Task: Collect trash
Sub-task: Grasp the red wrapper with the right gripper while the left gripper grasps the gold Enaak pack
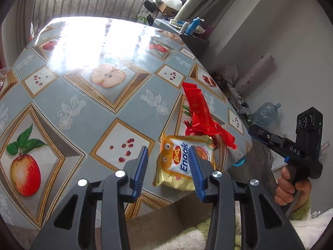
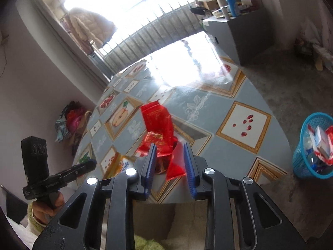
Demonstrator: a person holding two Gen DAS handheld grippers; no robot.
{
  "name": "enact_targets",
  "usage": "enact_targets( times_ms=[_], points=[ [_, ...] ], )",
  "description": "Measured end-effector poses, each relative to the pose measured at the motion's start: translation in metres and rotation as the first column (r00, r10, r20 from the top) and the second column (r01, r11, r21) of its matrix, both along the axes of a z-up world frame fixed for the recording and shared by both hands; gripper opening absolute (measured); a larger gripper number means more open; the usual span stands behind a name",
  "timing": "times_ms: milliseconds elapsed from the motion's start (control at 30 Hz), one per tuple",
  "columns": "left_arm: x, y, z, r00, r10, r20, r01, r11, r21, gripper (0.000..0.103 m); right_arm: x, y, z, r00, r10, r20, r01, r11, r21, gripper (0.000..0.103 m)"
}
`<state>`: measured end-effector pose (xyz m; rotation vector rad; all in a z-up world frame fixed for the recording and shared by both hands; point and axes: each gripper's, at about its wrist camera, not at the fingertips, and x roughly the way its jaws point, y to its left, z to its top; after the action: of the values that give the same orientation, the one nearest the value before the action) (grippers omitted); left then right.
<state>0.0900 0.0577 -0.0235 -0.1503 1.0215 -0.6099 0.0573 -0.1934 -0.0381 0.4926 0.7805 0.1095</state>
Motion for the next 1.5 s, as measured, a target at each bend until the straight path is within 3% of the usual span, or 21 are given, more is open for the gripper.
enact_targets(
  times_ms=[100, 300, 433, 567, 1000, 1200, 1300, 1367, 1500],
  points=[
    [-0.008, 0.000, -0.006, 0.997, -0.052, -0.056, 0.052, 0.999, 0.001, 0.032, 0.004, 0.023, -0.009, 0.997, 0.065, -0.039, -0.067, 0.997, -0.037, 0.013],
    [-0.024, 0.001, -0.025, 0.973, -0.138, -0.183, 0.132, 0.990, -0.047, 0.032, 0.021, 0.050, -0.018, 0.992, 0.118, -0.048, -0.120, 0.992, -0.035, 0.013],
    [-0.021, -0.006, -0.043, 0.967, -0.117, -0.227, 0.102, 0.992, -0.076, 0.032, 0.032, 0.060, -0.025, 0.987, 0.148, -0.069, -0.150, 0.988, -0.028, 0.013],
    [-0.011, -0.003, -0.049, 0.965, -0.082, -0.249, 0.043, 0.987, -0.155, 0.032, 0.037, 0.068, -0.032, 0.983, 0.158, -0.096, -0.161, 0.987, -0.024, 0.010],
    [0.010, 0.002, -0.053, 0.976, 0.026, -0.217, -0.079, 0.967, -0.241, 0.031, 0.045, 0.073, -0.054, 0.978, 0.150, -0.147, -0.142, 0.988, 0.062, 0.002],
    [0.005, 0.000, -0.049, 0.983, 0.050, -0.177, -0.086, 0.975, -0.205, 0.031, 0.044, 0.066, -0.061, 0.979, 0.152, -0.133, -0.136, 0.983, 0.122, 0.000],
    [0.005, -0.006, -0.048, 0.988, 0.071, -0.136, -0.091, 0.985, -0.147, 0.021, 0.043, 0.065, -0.062, 0.981, 0.156, -0.119, -0.141, 0.982, 0.122, 0.000],
    [0.007, -0.012, -0.046, 0.991, 0.086, -0.101, -0.095, 0.992, -0.083, 0.009, 0.043, 0.065, -0.061, 0.981, 0.154, -0.115, -0.140, 0.983, 0.121, 0.000],
    [0.007, -0.021, -0.043, 0.996, 0.078, -0.047, -0.079, 0.997, -0.016, 0.005, 0.038, 0.059, -0.058, 0.982, 0.152, -0.110, -0.139, 0.984, 0.112, 0.001]
  ],
)
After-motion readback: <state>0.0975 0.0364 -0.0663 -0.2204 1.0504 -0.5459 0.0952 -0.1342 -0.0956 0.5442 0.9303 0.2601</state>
